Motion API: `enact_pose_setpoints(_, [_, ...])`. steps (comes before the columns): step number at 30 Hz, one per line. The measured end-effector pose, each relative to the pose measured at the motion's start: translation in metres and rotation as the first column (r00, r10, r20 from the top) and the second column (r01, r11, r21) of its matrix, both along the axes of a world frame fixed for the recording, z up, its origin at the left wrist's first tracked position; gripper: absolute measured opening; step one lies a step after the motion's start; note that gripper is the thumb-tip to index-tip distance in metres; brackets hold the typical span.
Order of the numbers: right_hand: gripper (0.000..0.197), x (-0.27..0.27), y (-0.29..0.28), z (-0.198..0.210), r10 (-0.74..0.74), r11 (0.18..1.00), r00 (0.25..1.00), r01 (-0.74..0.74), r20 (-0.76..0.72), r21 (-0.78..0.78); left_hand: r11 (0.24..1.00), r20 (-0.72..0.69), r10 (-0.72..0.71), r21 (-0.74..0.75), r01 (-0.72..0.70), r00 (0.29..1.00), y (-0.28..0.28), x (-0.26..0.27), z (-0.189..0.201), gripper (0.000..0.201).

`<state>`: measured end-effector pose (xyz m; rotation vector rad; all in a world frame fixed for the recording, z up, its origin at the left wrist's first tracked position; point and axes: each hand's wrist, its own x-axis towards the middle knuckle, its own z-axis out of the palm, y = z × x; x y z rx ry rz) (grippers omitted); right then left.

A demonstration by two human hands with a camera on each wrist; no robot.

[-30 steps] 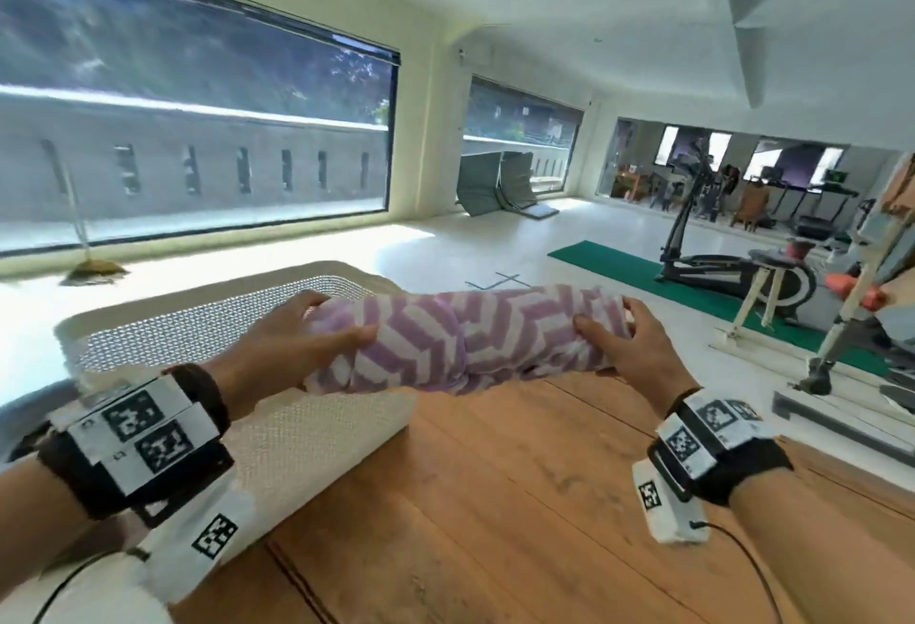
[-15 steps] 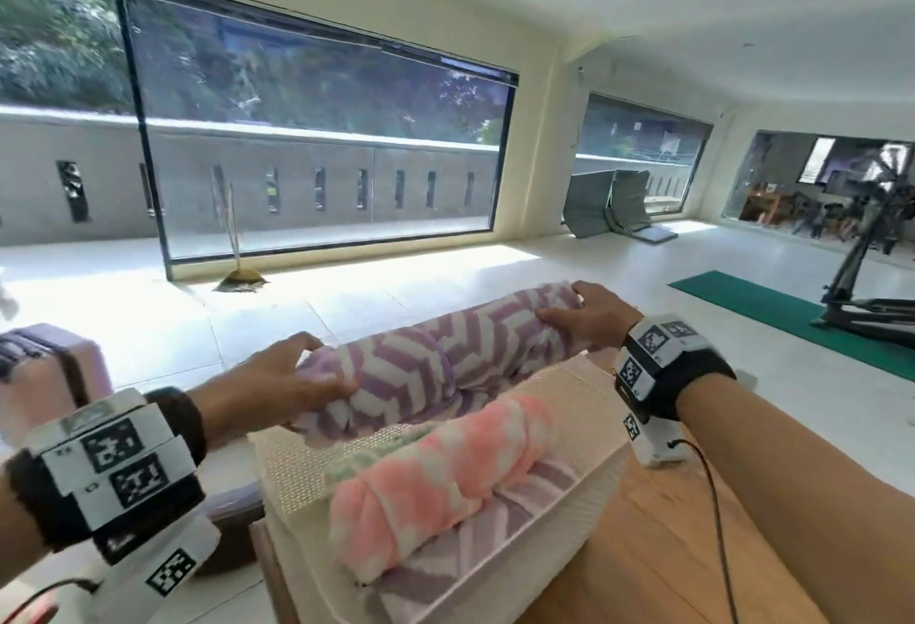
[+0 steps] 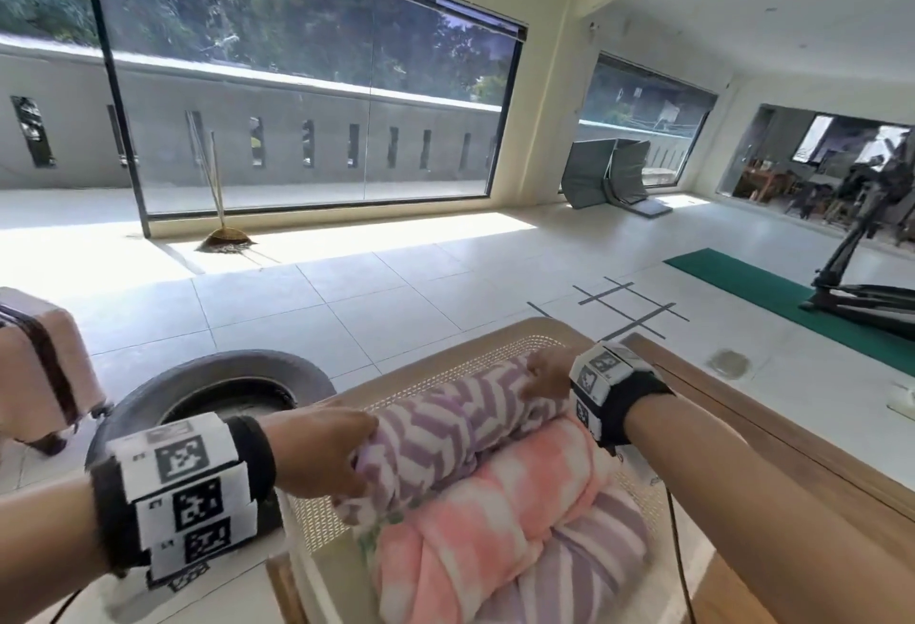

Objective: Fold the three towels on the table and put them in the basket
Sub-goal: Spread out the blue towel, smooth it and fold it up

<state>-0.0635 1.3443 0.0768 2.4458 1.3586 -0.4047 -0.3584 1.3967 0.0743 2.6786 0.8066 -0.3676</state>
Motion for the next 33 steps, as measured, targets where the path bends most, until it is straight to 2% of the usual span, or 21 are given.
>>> enact_pose_setpoints(3, [0.048, 0.0, -0.005, 0.003, 0.023, 1.0, 1.0, -0.023, -0.009, -0.009, 0.999, -0.067, -0.013, 0.039, 0.015, 0.998, -0.001, 0.0, 0.005, 0.031])
enact_pose_setpoints(6, [0.05, -0.002, -0.019, 0.02, 0.016, 1.0, 0.995, -0.016, -0.096, -0.005, 0.988, -0.103, -0.03, 0.148, 0.045, 0.994, -0.005, 0.003, 0.023, 0.041])
enact_pose_setpoints(10, [0.062, -0.002, -0.049, 0.048, 0.072, 0.997, 0.995, -0.07, -0.072, 0.035, 0.977, 0.051, -0.061, 0.208, 0.049, 0.997, -0.022, 0.023, 0.059, 0.064])
enact_pose_setpoints(13, [0.063, -0.008, -0.09, 0.073, 0.1, 0.986, 0.994, -0.092, -0.052, 0.137, 0.973, 0.131, -0.119, 0.212, 0.09, 0.984, -0.048, 0.045, 0.079, 0.065])
enact_pose_setpoints(16, [0.057, -0.014, -0.15, 0.091, 0.109, 0.962, 0.994, -0.108, 0.011, 0.253, 0.956, 0.174, -0.212, 0.239, 0.167, 0.962, -0.091, 0.068, 0.096, 0.058])
enact_pose_setpoints(19, [0.054, -0.019, -0.237, 0.1, 0.085, 0.94, 0.995, -0.1, 0.06, 0.325, 0.916, 0.186, -0.349, 0.273, 0.293, 0.918, -0.158, 0.093, 0.107, 0.056])
enact_pose_setpoints(24, [0.061, -0.046, -0.434, 0.092, -0.139, 0.947, 0.982, 0.095, 0.125, 0.306, 0.795, 0.184, -0.599, 0.254, 0.551, 0.78, -0.315, 0.129, 0.102, 0.065])
enact_pose_setpoints(29, [0.065, -0.078, -0.655, 0.054, -0.395, 0.909, 0.911, 0.37, 0.116, 0.19, 0.562, 0.167, -0.827, 0.198, 0.803, 0.537, -0.504, 0.162, 0.074, 0.068])
enact_pose_setpoints(31, [0.064, -0.1, -0.74, 0.041, -0.522, 0.85, 0.847, 0.507, 0.098, 0.145, 0.461, 0.154, -0.885, 0.149, 0.875, 0.44, -0.58, 0.174, 0.059, 0.07])
enact_pose_setpoints(33, [0.065, -0.124, -0.817, 0.029, -0.659, 0.748, 0.752, 0.65, 0.032, 0.13, 0.353, 0.139, -0.931, 0.107, 0.929, 0.338, -0.655, 0.187, 0.043, 0.071])
